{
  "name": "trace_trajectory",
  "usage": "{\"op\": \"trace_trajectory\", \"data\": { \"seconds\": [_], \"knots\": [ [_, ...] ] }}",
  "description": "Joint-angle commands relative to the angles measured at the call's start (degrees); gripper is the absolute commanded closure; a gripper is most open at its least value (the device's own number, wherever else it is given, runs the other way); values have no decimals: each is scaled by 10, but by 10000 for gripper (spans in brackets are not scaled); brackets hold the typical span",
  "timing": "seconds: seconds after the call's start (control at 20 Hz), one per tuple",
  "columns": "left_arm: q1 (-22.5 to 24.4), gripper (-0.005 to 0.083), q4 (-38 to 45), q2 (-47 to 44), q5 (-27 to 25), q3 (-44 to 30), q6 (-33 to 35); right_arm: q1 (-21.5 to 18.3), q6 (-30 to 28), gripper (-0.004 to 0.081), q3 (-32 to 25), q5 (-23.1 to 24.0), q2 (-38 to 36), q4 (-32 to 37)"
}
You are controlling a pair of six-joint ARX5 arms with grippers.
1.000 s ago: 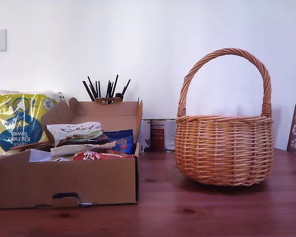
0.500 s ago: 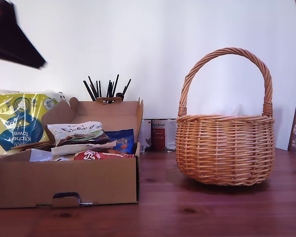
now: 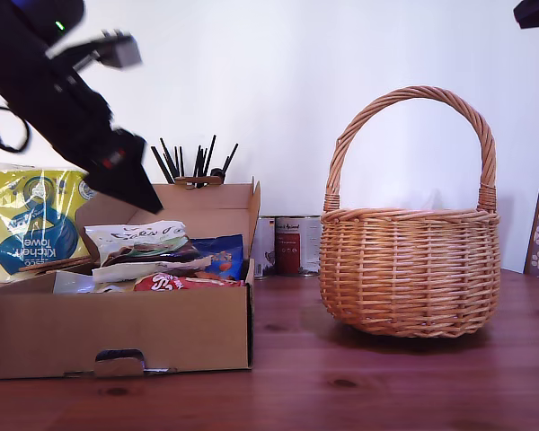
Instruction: Move the bags of Easter eggs from the cardboard box on the left into the woven basket on the right side.
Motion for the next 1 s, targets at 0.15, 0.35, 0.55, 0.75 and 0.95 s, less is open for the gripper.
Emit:
{"op": "trace_trajectory", "data": {
  "seconds": [0.15, 0.35, 0.55, 0.75, 0.95],
  "knots": [
    [-6, -9, 9, 88, -4, 26, 12, 2, -24, 782, 3, 0, 14, 6],
    [-6, -9, 15, 129, -5, 36, 15, 2, -34, 782, 3, 0, 24, 6],
    [-5, -8, 9, 141, -6, 36, 15, 2, -34, 782, 3, 0, 32, 14],
    [-5, 253, 4, 141, -15, 36, 15, 2, -34, 782, 3, 0, 36, 44],
    [-5, 563, 14, 141, -14, 36, 15, 2, -33, 782, 3, 0, 40, 63]
  ]
}}
